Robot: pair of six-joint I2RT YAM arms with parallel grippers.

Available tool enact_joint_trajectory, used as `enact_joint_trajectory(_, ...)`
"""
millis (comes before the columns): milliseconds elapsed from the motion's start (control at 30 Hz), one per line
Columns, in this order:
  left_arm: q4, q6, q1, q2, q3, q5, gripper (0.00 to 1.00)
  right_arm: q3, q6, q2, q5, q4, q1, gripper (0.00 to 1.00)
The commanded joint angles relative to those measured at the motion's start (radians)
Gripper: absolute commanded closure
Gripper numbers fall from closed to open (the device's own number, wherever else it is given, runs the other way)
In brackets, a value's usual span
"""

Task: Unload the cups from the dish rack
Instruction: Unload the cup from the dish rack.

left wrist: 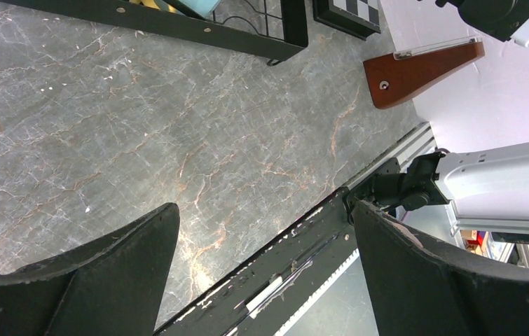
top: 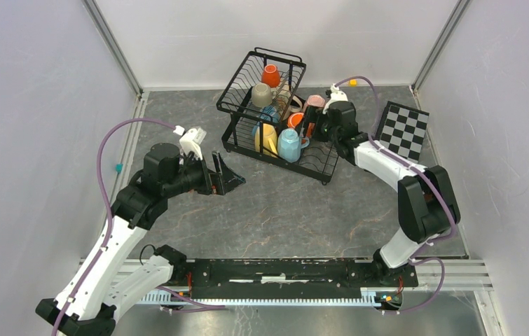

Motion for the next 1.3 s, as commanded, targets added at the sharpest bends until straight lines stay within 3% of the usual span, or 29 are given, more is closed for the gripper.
enact_joint_trajectory(0, 0.003, -0.043, -0.002, -0.01, 0.008, 0.031, 0.0, 0.052, 0.006, 0.021, 0.012, 0.022, 0.032, 0.08)
enact_joint_trajectory(800, -0.002, -0.045, -0.003, -0.017, -0.01, 0.026, 0.0, 0.016, 0.021, 0.033, -0.004, 0.093, 0.085, 0.03)
enact_joint_trajectory(1267, -0.001, -0.048, -0.002, -0.01, -0.012, 0.026, 0.0, 0.042, -0.014, 0.079, 0.03, 0.042, 0.119, 0.03)
